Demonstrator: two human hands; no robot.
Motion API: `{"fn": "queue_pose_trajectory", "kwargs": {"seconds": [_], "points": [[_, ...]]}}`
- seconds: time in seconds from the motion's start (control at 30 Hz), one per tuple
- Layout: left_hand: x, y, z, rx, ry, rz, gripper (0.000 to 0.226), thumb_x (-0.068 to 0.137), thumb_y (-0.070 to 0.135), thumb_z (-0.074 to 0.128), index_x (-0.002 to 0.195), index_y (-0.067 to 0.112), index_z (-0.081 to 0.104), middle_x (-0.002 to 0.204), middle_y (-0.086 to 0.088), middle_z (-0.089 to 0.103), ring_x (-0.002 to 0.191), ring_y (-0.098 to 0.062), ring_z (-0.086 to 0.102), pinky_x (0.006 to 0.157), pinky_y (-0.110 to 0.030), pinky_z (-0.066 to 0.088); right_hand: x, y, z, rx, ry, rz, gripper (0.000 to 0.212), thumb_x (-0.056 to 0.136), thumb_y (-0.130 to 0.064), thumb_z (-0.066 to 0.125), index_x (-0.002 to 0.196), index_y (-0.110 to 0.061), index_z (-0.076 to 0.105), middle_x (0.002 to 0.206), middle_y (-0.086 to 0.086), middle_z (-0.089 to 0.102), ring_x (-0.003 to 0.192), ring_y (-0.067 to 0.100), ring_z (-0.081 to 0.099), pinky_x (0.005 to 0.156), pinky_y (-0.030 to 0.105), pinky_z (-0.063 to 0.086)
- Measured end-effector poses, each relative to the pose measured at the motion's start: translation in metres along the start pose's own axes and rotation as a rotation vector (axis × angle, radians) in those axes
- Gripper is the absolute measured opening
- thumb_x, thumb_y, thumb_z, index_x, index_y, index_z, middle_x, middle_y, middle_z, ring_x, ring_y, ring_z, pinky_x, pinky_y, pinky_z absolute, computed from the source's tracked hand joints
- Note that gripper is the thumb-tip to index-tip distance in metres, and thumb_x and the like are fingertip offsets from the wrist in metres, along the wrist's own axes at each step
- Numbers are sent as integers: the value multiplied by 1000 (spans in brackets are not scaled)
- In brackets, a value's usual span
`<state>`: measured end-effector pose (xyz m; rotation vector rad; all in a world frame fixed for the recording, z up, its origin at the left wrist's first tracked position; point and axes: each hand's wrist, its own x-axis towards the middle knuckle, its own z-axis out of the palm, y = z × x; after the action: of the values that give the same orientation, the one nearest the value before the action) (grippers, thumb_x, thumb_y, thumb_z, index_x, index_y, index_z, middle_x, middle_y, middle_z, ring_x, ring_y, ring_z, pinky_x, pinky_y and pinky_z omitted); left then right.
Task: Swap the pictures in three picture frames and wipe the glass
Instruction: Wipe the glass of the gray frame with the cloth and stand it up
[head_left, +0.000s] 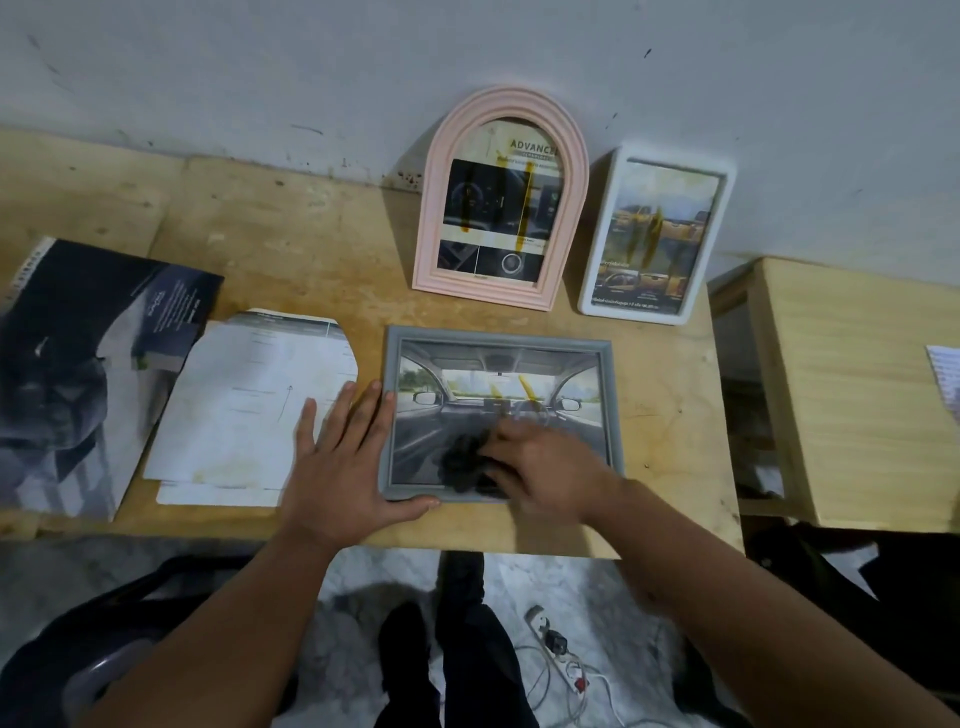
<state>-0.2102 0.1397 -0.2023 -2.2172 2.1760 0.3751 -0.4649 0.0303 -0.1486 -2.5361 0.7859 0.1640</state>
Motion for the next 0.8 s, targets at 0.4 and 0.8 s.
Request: {"fn": "queue_pose_trajectory", "kwargs": {"seconds": [0.4, 0.8], "points": [[0, 2, -1, 23, -9, -3, 133, 69, 103, 35, 165, 17, 7, 174, -2, 5, 161, -24, -1, 125, -65, 8, -5, 12, 13, -64, 152, 145, 38, 94, -34, 46, 117, -17, 70, 111, 4, 59, 99, 30, 58, 72, 41, 56], [0, 2, 0, 36, -4, -7, 136, 69, 103, 34, 165, 11, 8, 174, -3, 6, 161, -23, 1, 125, -64, 10, 24, 33, -9, -122, 285, 305, 31, 100, -30, 54, 120, -13, 69, 120, 9, 61, 105, 34, 56, 73, 49, 57]]}}
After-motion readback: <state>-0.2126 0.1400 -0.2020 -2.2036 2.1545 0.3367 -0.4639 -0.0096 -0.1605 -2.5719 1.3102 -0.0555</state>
